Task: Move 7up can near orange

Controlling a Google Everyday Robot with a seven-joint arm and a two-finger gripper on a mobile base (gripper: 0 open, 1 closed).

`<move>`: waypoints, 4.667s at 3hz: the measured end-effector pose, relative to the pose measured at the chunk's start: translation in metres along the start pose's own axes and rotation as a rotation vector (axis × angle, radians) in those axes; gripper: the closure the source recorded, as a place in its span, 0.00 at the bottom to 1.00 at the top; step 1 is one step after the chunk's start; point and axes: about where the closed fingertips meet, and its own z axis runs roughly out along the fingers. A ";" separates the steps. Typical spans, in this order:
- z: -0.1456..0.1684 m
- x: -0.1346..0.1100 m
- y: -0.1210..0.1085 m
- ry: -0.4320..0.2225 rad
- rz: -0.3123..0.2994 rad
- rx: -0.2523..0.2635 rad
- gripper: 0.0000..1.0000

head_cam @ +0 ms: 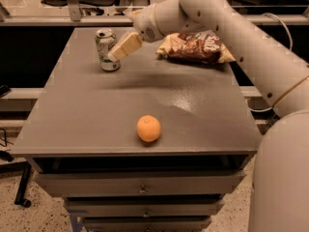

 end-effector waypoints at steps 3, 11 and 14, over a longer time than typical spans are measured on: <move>0.052 0.011 0.003 -0.114 0.138 -0.039 0.18; -0.079 0.003 0.079 -0.248 0.274 -0.034 1.00; -0.145 0.024 0.132 -0.230 0.259 -0.132 1.00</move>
Offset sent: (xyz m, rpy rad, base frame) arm 0.0208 0.0410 -0.0419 0.1562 0.1381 -0.0120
